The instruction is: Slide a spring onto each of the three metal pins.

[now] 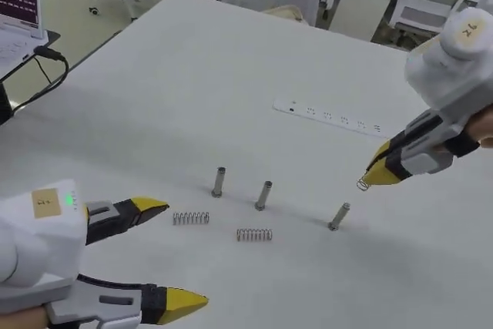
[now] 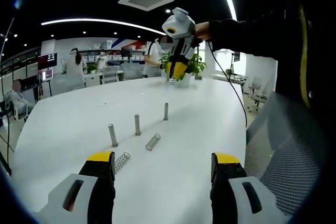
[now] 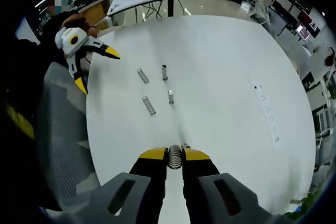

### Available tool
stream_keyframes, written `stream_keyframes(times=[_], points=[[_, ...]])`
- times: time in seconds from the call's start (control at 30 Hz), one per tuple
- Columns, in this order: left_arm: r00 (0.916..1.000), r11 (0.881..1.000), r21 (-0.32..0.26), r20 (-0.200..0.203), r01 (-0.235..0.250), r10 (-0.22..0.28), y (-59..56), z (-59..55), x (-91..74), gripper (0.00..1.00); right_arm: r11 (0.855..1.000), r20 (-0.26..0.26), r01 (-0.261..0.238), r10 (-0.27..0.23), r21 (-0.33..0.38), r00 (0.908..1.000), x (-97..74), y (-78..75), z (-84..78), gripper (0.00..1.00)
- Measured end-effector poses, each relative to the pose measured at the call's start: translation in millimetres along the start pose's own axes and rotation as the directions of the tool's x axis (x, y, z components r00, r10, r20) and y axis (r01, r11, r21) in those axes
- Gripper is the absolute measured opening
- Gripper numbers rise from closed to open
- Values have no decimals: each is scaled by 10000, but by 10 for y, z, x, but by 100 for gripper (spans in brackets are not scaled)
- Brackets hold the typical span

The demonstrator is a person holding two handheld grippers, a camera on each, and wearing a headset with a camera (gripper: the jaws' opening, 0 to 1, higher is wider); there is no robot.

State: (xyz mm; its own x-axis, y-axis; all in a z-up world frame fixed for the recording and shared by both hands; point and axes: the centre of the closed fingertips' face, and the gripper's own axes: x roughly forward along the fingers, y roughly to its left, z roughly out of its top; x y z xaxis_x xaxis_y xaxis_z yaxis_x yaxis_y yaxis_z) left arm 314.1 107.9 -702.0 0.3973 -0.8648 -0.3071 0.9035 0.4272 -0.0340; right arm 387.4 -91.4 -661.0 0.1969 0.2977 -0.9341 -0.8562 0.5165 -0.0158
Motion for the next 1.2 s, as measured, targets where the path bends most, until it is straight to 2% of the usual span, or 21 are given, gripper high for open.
stream_keyframes(times=[0.13, 0.4, 0.77, 1.2], points=[[10000, 10000, -14, -28, -21, 21, 2, -11, -4, 71, 9999, -201, -122, 124, 59, 9997, 102, -38, -27, 8], [10000, 10000, -27, -60, -80, 80, 4, -13, -4, 70, 9999, -755, -100, 104, 57, 9971, 317, -132, -184, 8], [9998, 9998, -125, -85, -165, 164, 16, -34, -10, 69, 9995, -825, -164, 187, 279, 9964, 468, -179, -254, 8], [9999, 9997, -245, -107, -90, 87, -4, -33, 5, 67, 9981, -741, -218, 260, 572, 9969, 540, -204, -284, 8]])
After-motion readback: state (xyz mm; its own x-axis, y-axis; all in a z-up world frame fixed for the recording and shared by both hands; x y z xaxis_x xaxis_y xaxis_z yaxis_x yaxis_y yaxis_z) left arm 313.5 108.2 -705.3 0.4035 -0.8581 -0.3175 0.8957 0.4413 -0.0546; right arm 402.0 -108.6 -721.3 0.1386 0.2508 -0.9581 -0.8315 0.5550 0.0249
